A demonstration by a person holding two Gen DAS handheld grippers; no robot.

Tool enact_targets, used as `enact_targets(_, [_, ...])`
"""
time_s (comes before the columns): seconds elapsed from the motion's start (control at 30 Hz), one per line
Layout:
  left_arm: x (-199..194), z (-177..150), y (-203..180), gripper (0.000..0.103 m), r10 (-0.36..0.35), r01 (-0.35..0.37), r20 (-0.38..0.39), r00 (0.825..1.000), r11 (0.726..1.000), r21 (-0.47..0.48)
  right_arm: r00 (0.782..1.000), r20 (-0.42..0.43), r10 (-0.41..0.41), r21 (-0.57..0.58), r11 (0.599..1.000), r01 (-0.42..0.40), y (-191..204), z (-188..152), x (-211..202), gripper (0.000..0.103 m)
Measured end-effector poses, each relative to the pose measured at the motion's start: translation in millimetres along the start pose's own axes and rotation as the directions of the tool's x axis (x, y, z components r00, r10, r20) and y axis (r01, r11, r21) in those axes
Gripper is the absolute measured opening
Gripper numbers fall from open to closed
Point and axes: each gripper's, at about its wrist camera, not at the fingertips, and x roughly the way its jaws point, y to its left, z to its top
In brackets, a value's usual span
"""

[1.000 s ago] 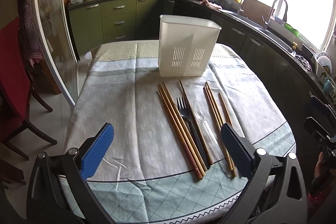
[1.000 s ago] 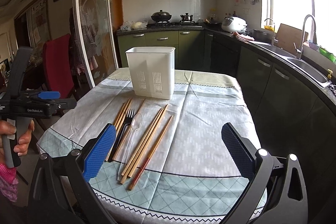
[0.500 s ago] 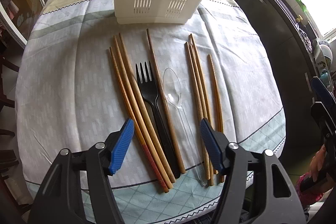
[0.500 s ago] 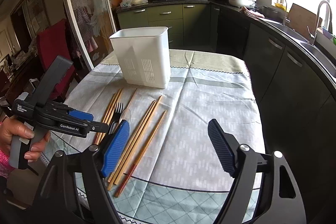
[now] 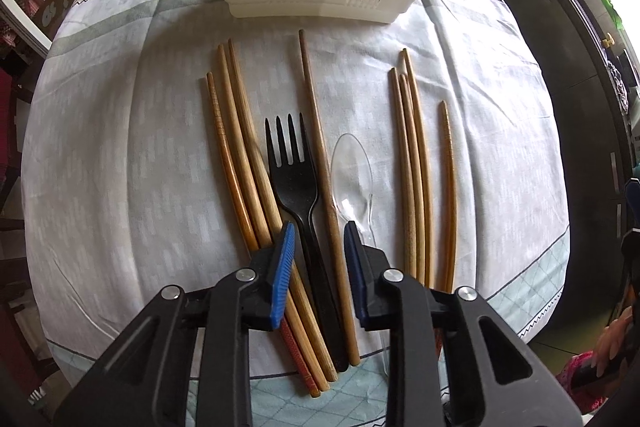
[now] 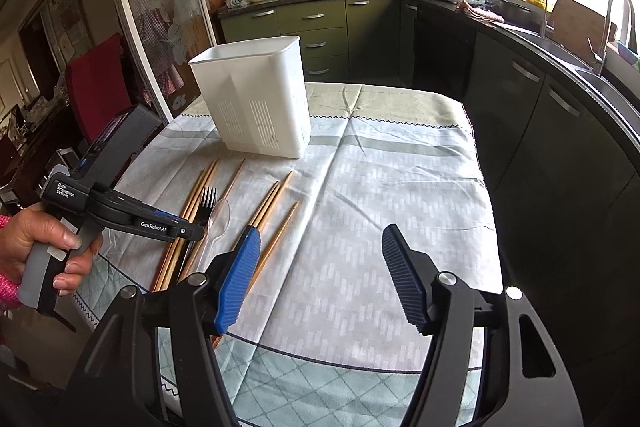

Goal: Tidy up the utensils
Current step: 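Lower the left tool onto the black fork and close on it, then grasp the clear plastic spoon with the right tool while the left lifts the fork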

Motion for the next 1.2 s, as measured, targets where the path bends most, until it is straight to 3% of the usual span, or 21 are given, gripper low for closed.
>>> enact_targets(0.2, [5.0,2.8,3.8,0.010,0.018,-0.018,-0.016,1.000,1.000,-0.007,1.000,0.007,0.014,-0.007,1.000,-0.014,-0.4,-2.0,-2.4,0.064])
enact_targets(0.53, [5.6,1.5,10.3,0.010,0.038,-0.038,0.009,0.999,0.999,0.015,1.000,-0.017,0.021,-0.037,0.999,-0.021,11.3,-0.5,6.6,0.064])
enact_targets(0.73, [-1.1,1.4,10.9,0.009,-0.002,0.001,0.069,0.998,1.000,0.005,0.992,-0.115,0.052,-0.100,0.993,-0.064,42.7,-0.1,32.6,0.064])
enact_targets(0.83, [-26.4,-2.6,15.5,0.008,-0.020,0.019,0.171,0.985,1.000,0.013,0.975,-0.202,0.093,-0.107,0.987,-0.116,57.4,2.4,53.1,0.058])
enact_targets(0.93, [-52.1,-6.9,22.6,0.008,-0.055,0.052,0.240,0.969,0.998,0.021,0.931,-0.327,0.163,-0.058,0.980,-0.192,69.4,5.9,80.9,0.049])
enact_targets(1.2, [-86.9,-31.4,29.5,0.008,-0.074,0.048,0.363,0.929,0.996,0.079,0.862,-0.473,0.181,-0.029,0.975,-0.220,103.5,15.4,137.7,0.023])
